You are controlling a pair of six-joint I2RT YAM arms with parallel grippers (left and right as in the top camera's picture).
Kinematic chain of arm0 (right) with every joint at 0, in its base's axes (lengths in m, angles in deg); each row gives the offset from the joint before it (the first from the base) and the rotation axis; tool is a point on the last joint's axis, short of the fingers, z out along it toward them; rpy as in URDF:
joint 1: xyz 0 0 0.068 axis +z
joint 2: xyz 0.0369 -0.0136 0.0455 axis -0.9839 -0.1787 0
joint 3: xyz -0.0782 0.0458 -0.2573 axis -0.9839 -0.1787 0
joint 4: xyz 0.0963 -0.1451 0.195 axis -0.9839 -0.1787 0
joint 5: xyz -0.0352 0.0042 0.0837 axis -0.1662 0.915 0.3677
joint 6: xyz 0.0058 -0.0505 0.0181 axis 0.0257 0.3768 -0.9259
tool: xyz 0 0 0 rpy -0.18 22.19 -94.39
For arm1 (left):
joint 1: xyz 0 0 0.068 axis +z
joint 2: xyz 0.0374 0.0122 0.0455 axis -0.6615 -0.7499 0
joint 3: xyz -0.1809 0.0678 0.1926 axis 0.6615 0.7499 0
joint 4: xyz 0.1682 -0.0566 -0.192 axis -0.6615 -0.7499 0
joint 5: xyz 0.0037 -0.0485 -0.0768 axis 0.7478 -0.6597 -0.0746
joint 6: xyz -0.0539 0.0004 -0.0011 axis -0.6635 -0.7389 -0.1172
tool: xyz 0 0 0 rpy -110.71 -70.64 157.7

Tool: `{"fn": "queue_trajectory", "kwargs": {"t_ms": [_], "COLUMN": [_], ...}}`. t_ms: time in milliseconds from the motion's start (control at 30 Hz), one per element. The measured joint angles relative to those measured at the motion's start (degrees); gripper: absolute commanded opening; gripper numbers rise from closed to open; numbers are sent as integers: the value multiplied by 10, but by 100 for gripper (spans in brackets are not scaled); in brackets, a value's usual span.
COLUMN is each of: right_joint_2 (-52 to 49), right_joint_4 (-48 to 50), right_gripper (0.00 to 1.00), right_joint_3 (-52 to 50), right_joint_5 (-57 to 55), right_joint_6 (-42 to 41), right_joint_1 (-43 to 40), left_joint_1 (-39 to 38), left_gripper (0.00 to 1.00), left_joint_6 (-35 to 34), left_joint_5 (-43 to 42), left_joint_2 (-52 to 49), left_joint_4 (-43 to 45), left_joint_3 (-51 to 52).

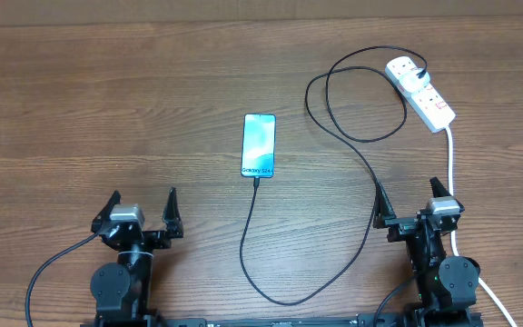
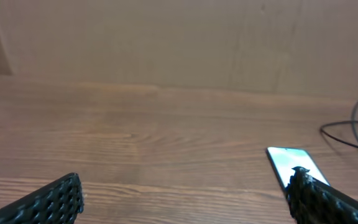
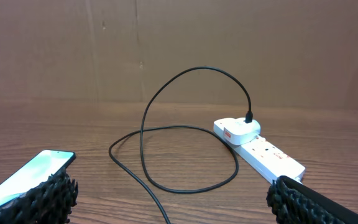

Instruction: Plug charger to phone and switch on socket

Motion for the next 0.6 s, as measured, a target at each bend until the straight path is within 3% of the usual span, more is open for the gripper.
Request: {"fn": "queue_trajectory", "kwargs": {"t_ms": [233, 600], "right_joint_2": [0, 0], "right_joint_4": [0, 0], "right_gripper": [100, 100], "right_joint_3": [0, 0], "right_joint_5": [0, 0], "right_joint_6": [0, 0], "right_joint_1": [0, 0], "left_joint_1": [0, 1], "left_gripper": [100, 100], "left_joint_6": [1, 67], "left_joint_5": [38, 60], "left_joint_2": [0, 0], "left_joint_4": [5, 6], "left_joint_3": [6, 6]}}
